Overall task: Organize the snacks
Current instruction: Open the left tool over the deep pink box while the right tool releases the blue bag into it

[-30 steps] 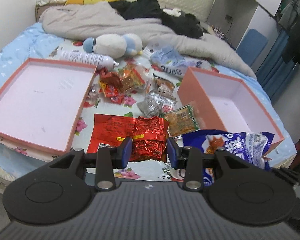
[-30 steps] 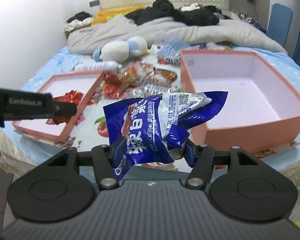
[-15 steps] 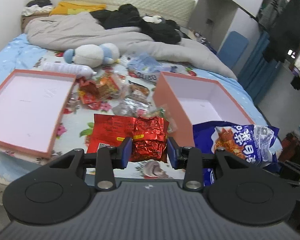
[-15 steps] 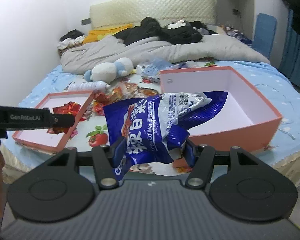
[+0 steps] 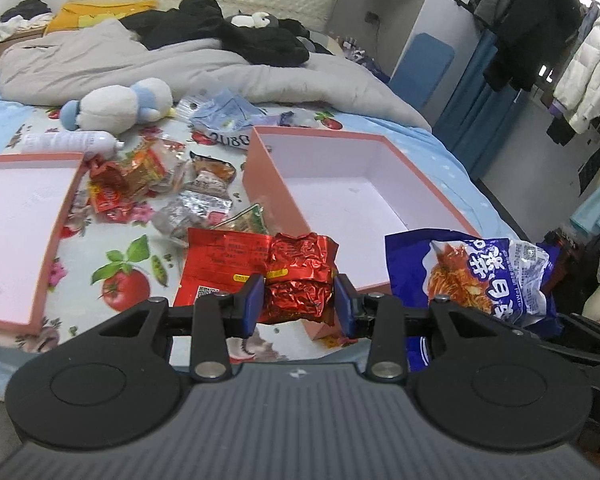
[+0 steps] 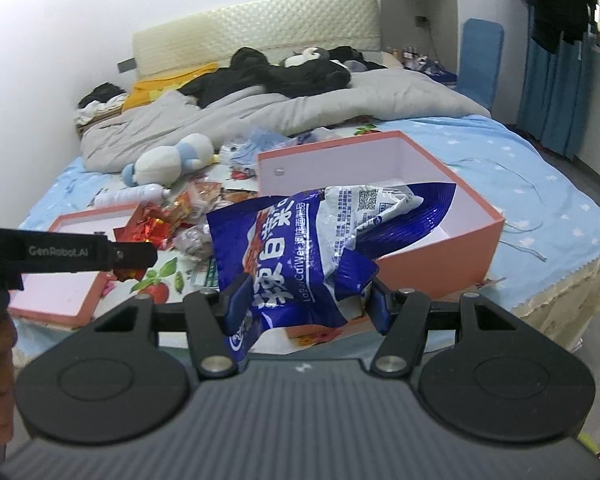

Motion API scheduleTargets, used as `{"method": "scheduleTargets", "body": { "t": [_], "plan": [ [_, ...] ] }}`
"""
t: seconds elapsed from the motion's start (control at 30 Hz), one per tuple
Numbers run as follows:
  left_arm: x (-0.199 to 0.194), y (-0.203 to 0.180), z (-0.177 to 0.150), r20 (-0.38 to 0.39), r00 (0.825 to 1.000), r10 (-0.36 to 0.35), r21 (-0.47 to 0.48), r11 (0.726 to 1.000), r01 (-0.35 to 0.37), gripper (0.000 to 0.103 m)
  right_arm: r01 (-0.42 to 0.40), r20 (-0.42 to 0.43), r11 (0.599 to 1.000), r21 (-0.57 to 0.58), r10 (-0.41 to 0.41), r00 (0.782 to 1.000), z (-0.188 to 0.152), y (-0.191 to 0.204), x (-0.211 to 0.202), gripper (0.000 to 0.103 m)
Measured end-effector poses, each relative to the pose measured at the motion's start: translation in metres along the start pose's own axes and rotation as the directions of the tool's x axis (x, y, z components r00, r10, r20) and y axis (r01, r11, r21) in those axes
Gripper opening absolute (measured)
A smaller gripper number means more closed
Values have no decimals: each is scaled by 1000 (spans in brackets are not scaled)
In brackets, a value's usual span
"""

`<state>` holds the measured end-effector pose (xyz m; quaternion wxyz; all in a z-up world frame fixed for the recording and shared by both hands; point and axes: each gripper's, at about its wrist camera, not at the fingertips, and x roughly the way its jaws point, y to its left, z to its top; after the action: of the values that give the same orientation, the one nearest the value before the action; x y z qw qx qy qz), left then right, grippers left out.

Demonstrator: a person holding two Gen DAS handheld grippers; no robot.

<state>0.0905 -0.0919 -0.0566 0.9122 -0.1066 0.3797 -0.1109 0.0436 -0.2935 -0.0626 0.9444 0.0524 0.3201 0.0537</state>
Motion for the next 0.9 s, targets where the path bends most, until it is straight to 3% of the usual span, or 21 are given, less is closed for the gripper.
{"method": "scheduleTargets", "body": {
  "t": [0.43,0.9],
  "plan": [
    [105,-39,69,-39,998,-39,143,989,44,44,35,-7,999,22,-35,999,51,-37,82,62],
    [233,-30,120,-131,990,-58,140,987,76,44,46,-79,996,75,-40,996,76,-76,181,63]
  ]
}}
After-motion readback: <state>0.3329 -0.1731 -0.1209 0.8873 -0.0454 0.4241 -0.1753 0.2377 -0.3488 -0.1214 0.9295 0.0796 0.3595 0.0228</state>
